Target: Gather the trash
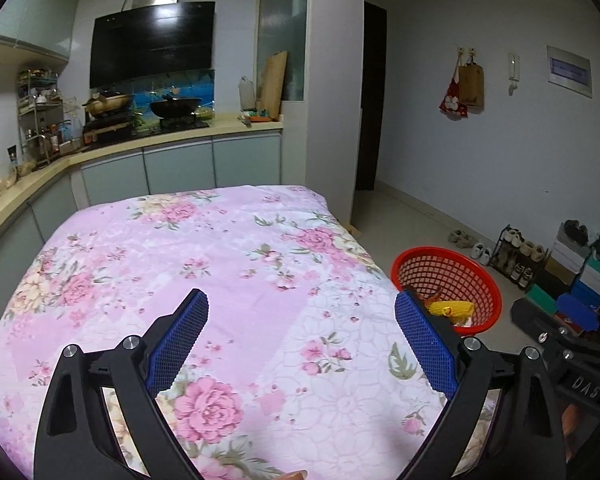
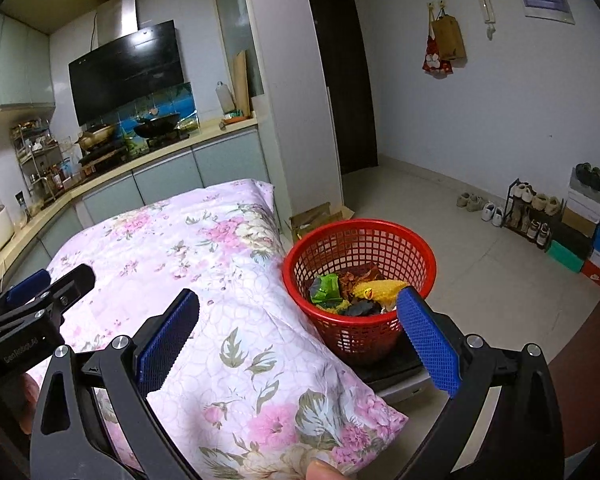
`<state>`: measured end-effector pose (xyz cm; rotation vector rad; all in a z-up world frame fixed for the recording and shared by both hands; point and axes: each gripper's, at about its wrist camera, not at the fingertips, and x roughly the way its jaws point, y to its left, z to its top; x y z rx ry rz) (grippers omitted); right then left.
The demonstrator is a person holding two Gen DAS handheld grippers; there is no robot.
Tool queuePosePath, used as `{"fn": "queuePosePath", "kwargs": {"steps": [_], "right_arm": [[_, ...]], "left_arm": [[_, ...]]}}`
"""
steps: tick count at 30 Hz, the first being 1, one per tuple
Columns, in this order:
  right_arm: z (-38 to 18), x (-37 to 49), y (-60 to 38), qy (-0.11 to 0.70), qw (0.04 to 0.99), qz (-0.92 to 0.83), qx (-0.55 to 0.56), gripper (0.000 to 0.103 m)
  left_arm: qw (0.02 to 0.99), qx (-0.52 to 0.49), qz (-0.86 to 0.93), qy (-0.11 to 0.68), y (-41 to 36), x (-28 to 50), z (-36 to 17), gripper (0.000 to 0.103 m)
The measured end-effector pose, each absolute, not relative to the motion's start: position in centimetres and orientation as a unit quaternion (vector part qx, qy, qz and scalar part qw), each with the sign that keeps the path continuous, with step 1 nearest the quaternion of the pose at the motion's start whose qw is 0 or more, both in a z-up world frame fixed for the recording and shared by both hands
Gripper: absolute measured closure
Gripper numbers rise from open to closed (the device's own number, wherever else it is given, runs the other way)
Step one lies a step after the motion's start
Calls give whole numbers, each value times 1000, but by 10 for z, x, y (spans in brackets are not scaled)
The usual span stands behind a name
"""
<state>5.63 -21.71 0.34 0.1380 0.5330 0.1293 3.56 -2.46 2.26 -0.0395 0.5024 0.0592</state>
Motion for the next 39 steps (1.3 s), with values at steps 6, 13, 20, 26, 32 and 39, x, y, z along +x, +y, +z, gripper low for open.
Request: {"fn": "queuePosePath", "kwargs": {"steps": [6,13,20,26,32,39], "right_arm": [[6,56,-218,258,961,63,72,7],[7,54,-213,255,962,68,66,7],[7,53,-211,249,963,76,68,7],[8,53,-211,248,963,78,66,7],[9,53,-211,246,964,76,66,7],[8,53,-211,246,964,76,66,7]], "left_arm": [[968,-21,39,248,-15,33,23,12],[968,-23,40,246,-12,31,23,12],[968,-23,40,246,-12,31,23,12],[968,-22,41,246,-11,31,23,12],[968,-22,41,246,-11,31,23,12],[968,-23,41,246,-11,31,23,12]]}}
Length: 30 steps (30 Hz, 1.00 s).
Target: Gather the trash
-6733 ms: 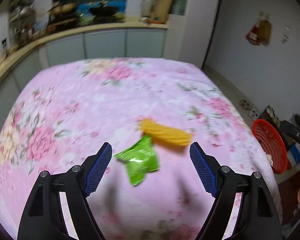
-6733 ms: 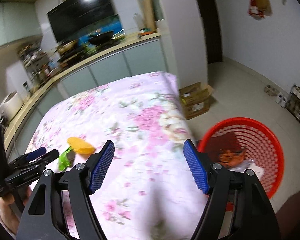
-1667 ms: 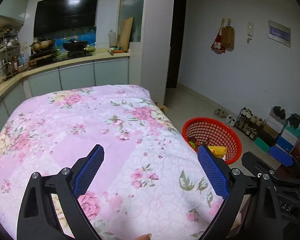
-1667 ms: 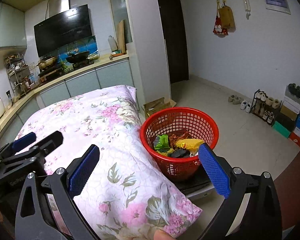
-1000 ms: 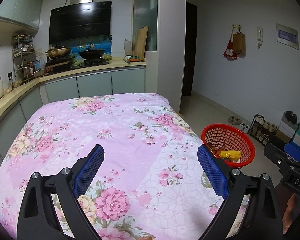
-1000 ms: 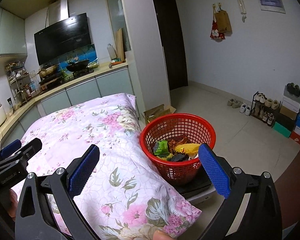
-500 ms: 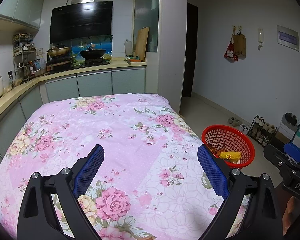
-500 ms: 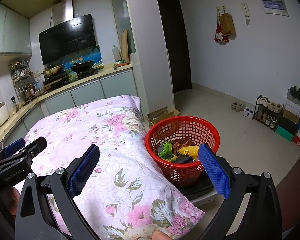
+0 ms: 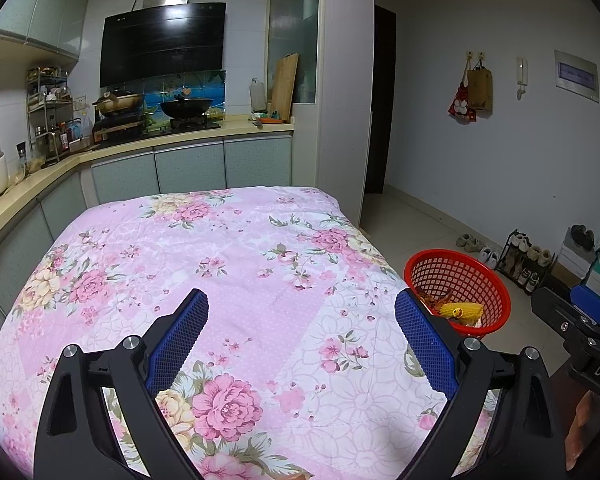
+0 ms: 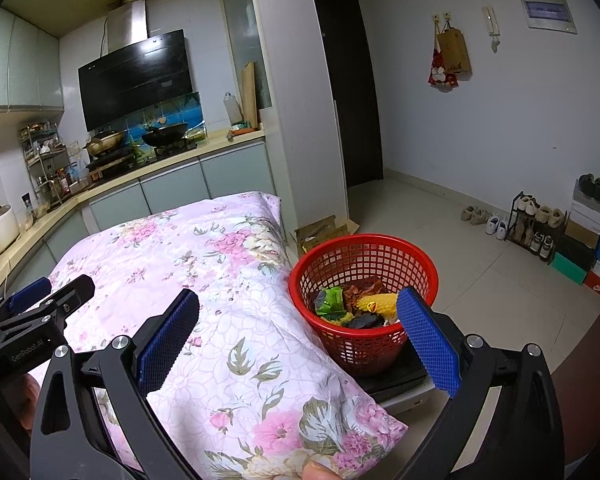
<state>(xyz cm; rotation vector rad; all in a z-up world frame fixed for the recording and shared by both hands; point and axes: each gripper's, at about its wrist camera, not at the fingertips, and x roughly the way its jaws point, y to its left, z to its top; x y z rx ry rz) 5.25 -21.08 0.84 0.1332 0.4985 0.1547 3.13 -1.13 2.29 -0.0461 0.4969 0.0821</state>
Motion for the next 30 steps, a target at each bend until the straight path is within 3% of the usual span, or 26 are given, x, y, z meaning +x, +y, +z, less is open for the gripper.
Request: {"fn": "queuePosePath", "kwargs": {"steps": [30], "right_arm": [[9,52,-211,247,964,77,65,7]], "left_arm": [[968,-25,41,246,-9,31,21,12]]}}
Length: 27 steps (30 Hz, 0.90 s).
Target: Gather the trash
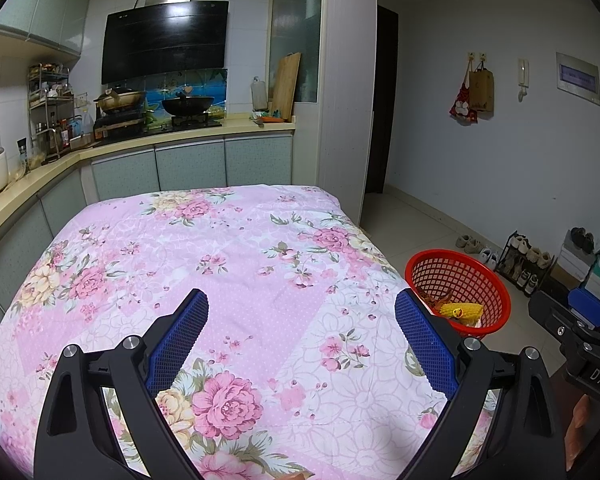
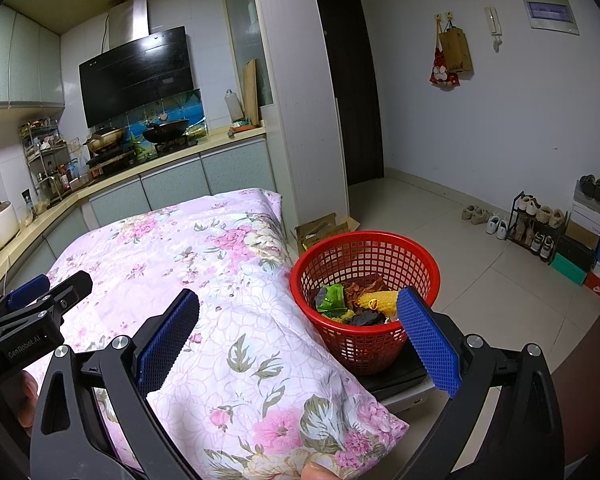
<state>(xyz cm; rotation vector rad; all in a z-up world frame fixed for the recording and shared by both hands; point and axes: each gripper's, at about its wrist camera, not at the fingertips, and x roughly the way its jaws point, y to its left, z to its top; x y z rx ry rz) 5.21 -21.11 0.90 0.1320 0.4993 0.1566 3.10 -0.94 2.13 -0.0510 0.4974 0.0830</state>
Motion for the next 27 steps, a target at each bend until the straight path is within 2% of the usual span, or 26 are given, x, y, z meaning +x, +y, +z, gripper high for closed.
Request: {"fn": "queuePosePath", "kwargs": {"steps": [27], "right_arm": [[4,53,-214,250,963,77,64,7]], "left_arm": [[969,-32,37,244,-8,30,21,12]]}}
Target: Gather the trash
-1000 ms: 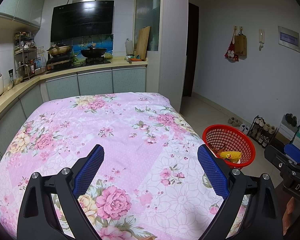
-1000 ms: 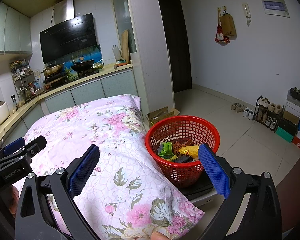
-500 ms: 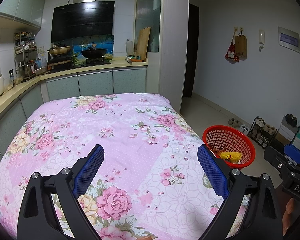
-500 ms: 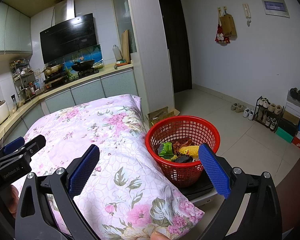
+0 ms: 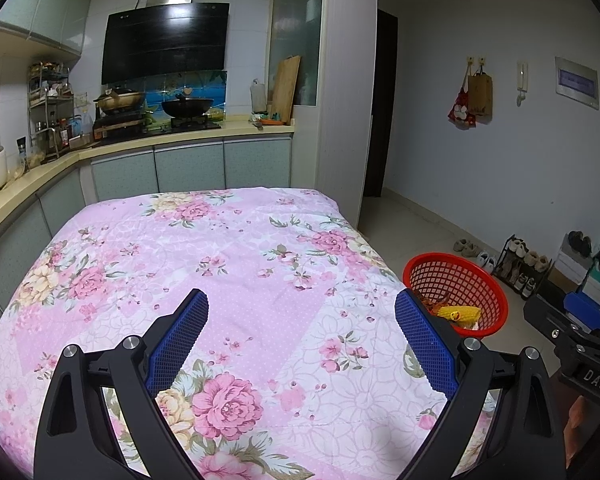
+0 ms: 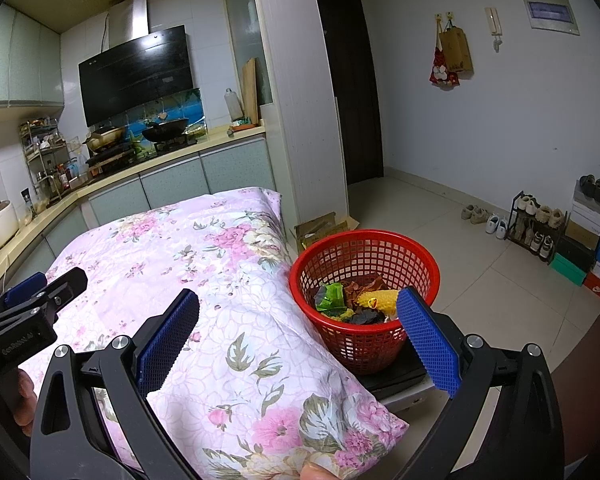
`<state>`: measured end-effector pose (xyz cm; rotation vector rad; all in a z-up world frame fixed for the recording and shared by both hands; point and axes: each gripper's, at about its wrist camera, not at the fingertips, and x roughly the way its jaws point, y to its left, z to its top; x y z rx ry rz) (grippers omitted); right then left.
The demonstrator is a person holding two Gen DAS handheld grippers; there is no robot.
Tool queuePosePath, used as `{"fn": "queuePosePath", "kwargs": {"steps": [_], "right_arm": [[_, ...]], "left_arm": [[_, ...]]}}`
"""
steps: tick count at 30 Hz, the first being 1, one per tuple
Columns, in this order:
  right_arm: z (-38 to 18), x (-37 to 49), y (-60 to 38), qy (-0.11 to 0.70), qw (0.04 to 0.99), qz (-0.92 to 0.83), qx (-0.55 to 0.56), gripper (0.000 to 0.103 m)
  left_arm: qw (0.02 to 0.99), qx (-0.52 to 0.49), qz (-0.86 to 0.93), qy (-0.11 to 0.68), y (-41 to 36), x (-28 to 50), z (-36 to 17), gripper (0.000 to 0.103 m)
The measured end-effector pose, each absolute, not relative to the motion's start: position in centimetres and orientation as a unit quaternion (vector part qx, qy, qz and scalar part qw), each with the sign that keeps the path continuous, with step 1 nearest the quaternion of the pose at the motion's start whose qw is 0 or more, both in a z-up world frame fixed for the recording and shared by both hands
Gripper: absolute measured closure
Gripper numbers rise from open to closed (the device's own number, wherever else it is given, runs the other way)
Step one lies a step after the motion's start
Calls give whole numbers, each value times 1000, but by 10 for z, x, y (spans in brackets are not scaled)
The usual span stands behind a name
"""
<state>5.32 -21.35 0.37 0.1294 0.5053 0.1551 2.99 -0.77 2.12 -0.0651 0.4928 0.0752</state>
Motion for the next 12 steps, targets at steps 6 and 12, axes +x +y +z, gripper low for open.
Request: {"fn": "queuePosePath", "kwargs": {"steps": [6,12], "right_arm": [[2,54,-215,251,963,74,63,7],[-2,48,-204,256,962,81,50,7]], "left_arm": [[968,-33,36,246,-7,30,22,12],[967,-40,59,244,13,22,28,12]]}}
